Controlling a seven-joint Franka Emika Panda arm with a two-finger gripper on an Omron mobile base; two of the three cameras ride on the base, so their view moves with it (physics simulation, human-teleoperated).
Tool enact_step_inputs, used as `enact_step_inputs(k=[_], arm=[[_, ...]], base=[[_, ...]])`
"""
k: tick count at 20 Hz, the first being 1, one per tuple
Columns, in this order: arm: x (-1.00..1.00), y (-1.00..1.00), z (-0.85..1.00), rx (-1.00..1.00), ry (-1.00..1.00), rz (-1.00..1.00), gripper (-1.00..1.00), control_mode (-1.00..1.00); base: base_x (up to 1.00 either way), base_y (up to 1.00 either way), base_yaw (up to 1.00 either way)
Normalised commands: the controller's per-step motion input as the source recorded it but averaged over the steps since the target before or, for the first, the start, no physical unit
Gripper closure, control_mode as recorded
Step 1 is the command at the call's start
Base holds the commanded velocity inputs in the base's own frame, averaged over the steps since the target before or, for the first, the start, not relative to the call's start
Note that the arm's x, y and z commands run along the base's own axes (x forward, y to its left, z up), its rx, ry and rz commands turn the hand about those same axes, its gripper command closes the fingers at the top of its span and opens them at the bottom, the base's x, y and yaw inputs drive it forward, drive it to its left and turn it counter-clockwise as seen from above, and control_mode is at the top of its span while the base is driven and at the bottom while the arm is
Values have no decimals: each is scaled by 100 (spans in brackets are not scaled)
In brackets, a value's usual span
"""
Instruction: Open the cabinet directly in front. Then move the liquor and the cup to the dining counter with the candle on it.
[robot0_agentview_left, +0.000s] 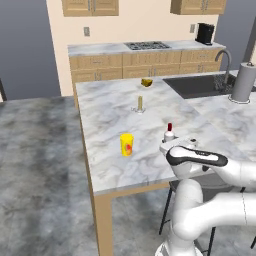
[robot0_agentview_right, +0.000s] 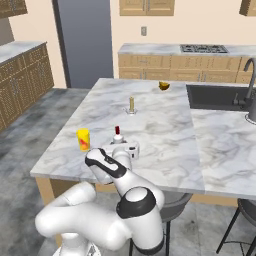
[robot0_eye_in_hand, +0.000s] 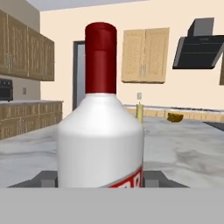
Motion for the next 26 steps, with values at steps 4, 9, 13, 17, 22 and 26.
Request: enact_step_inputs(k=[4,9,13,17,22,26], arm=[[0,0,0,0,0,0,-100,-100],[-8,-5,22,1,0,-2,-100,-100],[-3,-13,74,2,0,-7,-100,-100],[-23,-19,100,2,0,-9,-100,-100],[-78,-38,100,5,0,-11,-100,-100],[-100,-72,27,4,-5,-9,-100,-100]], base=[[0,0,0],[0,0,0],[0,0,0],[0,0,0],[0,0,0],[0,0,0]])
